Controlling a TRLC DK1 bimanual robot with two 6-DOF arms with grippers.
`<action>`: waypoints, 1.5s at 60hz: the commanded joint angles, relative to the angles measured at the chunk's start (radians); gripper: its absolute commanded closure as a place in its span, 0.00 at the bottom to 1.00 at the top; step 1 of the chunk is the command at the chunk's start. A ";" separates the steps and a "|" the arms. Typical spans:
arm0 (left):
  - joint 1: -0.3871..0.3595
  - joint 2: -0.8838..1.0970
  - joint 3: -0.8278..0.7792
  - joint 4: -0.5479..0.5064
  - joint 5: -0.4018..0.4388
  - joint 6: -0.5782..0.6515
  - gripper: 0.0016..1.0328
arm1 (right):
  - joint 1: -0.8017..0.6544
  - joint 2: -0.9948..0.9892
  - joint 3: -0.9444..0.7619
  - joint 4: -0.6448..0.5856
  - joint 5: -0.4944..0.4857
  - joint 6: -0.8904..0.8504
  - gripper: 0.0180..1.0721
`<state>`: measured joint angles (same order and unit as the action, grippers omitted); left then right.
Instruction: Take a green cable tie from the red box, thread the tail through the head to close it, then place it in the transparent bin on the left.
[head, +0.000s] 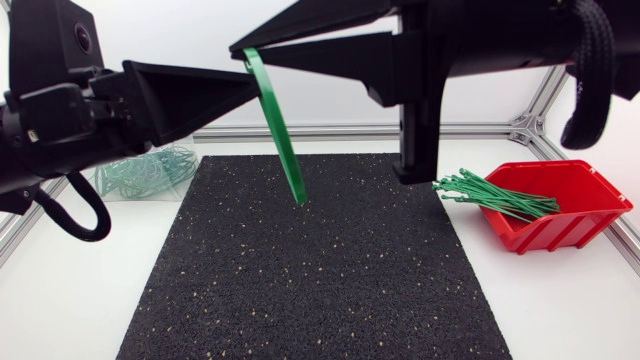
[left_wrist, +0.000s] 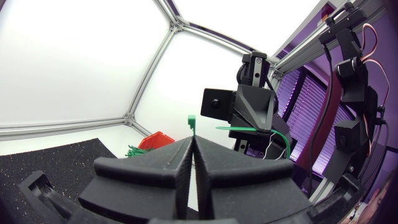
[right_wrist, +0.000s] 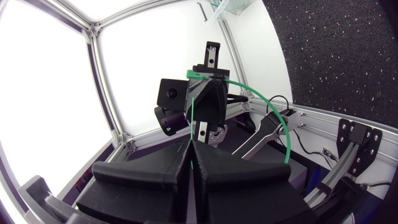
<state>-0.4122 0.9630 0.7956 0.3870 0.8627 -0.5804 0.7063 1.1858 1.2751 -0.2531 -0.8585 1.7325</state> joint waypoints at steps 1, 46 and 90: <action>0.007 -0.007 -0.018 0.018 0.004 -0.022 0.97 | 0.007 0.014 -0.019 0.017 0.009 0.038 0.94; 0.006 -0.026 -0.027 0.018 0.010 -0.024 0.97 | -0.005 0.024 -0.037 0.055 0.039 0.036 0.94; 0.006 -0.024 -0.036 0.016 0.012 -0.024 0.97 | -0.013 0.020 -0.042 0.069 0.056 0.033 0.95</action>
<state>-0.4122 0.9508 0.7841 0.3870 0.8631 -0.5804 0.6987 1.2026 1.2560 -0.1978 -0.8097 1.7325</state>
